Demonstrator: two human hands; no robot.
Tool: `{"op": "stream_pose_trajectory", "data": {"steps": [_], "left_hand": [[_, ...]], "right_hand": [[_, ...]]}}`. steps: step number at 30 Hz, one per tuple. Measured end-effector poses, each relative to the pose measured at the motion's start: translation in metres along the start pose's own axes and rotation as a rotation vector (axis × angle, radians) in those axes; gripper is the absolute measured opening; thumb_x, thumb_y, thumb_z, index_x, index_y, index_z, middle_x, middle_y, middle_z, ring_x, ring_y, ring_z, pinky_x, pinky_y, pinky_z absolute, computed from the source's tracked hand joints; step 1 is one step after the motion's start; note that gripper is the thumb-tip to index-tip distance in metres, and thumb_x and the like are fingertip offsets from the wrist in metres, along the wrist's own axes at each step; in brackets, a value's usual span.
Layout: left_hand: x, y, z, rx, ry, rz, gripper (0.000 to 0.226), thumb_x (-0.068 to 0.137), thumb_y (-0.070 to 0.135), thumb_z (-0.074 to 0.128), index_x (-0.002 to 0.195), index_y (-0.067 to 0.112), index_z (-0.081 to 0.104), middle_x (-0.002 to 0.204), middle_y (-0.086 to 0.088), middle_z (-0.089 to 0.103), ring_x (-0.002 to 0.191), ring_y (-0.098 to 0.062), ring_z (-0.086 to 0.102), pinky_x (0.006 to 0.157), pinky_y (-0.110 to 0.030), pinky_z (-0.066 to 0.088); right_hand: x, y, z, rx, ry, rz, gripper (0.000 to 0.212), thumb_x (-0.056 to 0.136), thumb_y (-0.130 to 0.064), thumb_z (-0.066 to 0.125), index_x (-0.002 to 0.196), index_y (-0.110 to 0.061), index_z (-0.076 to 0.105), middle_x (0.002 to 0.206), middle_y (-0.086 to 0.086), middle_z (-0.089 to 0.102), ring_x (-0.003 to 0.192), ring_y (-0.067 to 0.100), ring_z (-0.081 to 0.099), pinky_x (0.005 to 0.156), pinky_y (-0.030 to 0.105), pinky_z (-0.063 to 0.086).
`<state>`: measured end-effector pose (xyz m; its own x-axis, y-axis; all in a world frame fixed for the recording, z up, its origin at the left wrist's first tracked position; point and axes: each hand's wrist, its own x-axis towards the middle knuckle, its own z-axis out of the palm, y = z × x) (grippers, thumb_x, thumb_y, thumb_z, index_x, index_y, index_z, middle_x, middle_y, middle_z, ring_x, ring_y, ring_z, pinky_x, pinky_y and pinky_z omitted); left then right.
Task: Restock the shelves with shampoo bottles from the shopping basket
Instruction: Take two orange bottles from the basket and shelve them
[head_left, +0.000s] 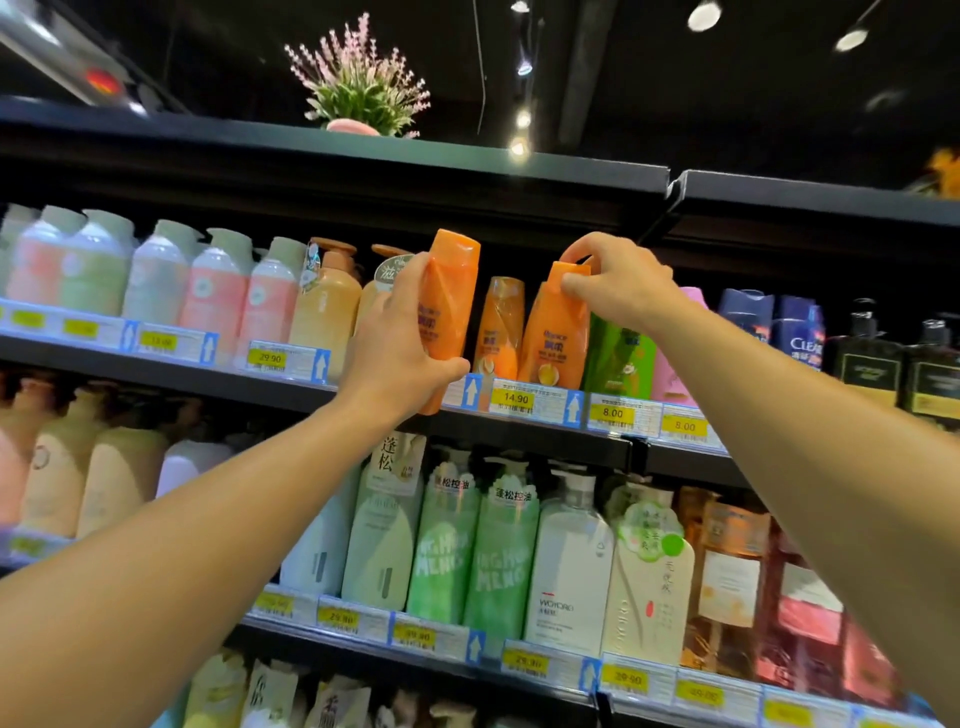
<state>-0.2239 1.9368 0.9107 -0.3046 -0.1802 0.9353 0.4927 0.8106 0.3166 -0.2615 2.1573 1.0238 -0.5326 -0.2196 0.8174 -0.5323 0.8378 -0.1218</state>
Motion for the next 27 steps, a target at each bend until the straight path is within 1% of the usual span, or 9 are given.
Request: {"op": "stream_pose_trajectory", "data": {"steps": [6, 9, 11, 14, 17, 19, 22, 25, 27], "left_hand": [[0.01, -0.001, 0.002, 0.045, -0.002, -0.002, 0.11, 0.065, 0.034, 0.088, 0.147, 0.04, 0.016, 0.139, -0.003, 0.045, 0.126, -0.026, 0.045, 0.091, -0.046, 0.051], [0.015, 0.001, 0.002, 0.051, 0.004, -0.004, 0.109, 0.065, 0.035, 0.087, 0.148, 0.04, 0.015, 0.139, -0.003, 0.046, 0.125, -0.026, 0.046, 0.091, -0.047, 0.051], [0.017, 0.005, 0.003, 0.033, 0.013, -0.005, 0.109, 0.065, 0.035, 0.087, 0.147, 0.04, 0.016, 0.139, -0.002, 0.045, 0.124, -0.026, 0.047, 0.091, -0.047, 0.051], [0.021, 0.012, 0.009, -0.025, 0.029, 0.005, 0.109, 0.065, 0.036, 0.088, 0.147, 0.038, 0.017, 0.14, -0.001, 0.045, 0.121, -0.021, 0.048, 0.087, -0.037, 0.048], [0.03, 0.022, 0.017, -0.041, 0.041, 0.013, 0.108, 0.066, 0.039, 0.087, 0.148, 0.035, 0.017, 0.137, -0.001, 0.046, 0.115, -0.016, 0.046, 0.083, -0.031, 0.042], [0.037, 0.028, 0.024, -0.055, 0.031, -0.002, 0.107, 0.068, 0.04, 0.086, 0.148, 0.036, 0.015, 0.136, -0.002, 0.047, 0.115, -0.017, 0.047, 0.082, -0.032, 0.043], [0.044, 0.036, 0.037, -0.062, 0.02, -0.029, 0.106, 0.069, 0.039, 0.085, 0.148, 0.036, 0.013, 0.135, -0.003, 0.046, 0.113, -0.016, 0.046, 0.08, -0.033, 0.042], [0.046, 0.041, 0.048, -0.047, 0.009, -0.048, 0.106, 0.07, 0.04, 0.084, 0.147, 0.038, 0.011, 0.131, -0.004, 0.046, 0.104, -0.013, 0.043, 0.076, -0.033, 0.042], [0.045, 0.042, 0.055, -0.032, 0.0, -0.069, 0.106, 0.07, 0.04, 0.084, 0.147, 0.038, 0.011, 0.131, -0.005, 0.046, 0.107, -0.019, 0.049, 0.075, -0.034, 0.043]], "right_hand": [[0.015, 0.004, -0.001, 0.019, -0.139, 0.015, 0.016, 0.091, -0.036, 0.053, 0.107, -0.037, 0.056, 0.12, 0.0, 0.061, 0.115, 0.028, 0.055, 0.103, 0.053, 0.041], [0.019, 0.003, 0.004, -0.069, -0.111, -0.001, 0.015, 0.089, -0.05, 0.051, 0.102, -0.044, 0.052, 0.109, -0.006, 0.057, 0.108, 0.023, 0.052, 0.097, 0.045, 0.037], [0.018, 0.0, 0.01, -0.126, -0.082, 0.001, 0.023, 0.087, -0.06, 0.052, 0.102, -0.043, 0.051, 0.104, -0.006, 0.054, 0.104, 0.023, 0.049, 0.094, 0.048, 0.033], [0.019, -0.002, 0.018, -0.179, -0.03, 0.007, 0.026, 0.088, -0.059, 0.054, 0.104, -0.039, 0.054, 0.103, -0.004, 0.057, 0.114, 0.029, 0.052, 0.102, 0.054, 0.029], [0.026, -0.004, 0.016, -0.088, -0.015, 0.065, 0.022, 0.087, -0.054, 0.058, 0.102, -0.038, 0.06, 0.096, -0.005, 0.055, 0.111, 0.028, 0.053, 0.097, 0.048, 0.03], [0.033, -0.003, 0.013, -0.041, -0.072, 0.094, 0.024, 0.088, -0.051, 0.06, 0.104, -0.034, 0.064, 0.103, -0.002, 0.06, 0.112, 0.027, 0.053, 0.099, 0.044, 0.034], [0.04, -0.001, 0.008, -0.043, -0.143, 0.068, 0.027, 0.089, -0.047, 0.061, 0.108, -0.028, 0.068, 0.118, 0.004, 0.063, 0.116, 0.029, 0.055, 0.104, 0.051, 0.041], [0.041, 0.002, 0.002, -0.037, -0.172, 0.008, 0.032, 0.092, -0.041, 0.061, 0.115, -0.02, 0.069, 0.119, 0.004, 0.064, 0.113, 0.025, 0.058, 0.098, 0.039, 0.046], [0.04, 0.006, -0.002, -0.035, -0.181, -0.02, 0.032, 0.094, -0.037, 0.059, 0.118, -0.018, 0.068, 0.119, 0.004, 0.065, 0.11, 0.023, 0.059, 0.089, 0.032, 0.046]]}}
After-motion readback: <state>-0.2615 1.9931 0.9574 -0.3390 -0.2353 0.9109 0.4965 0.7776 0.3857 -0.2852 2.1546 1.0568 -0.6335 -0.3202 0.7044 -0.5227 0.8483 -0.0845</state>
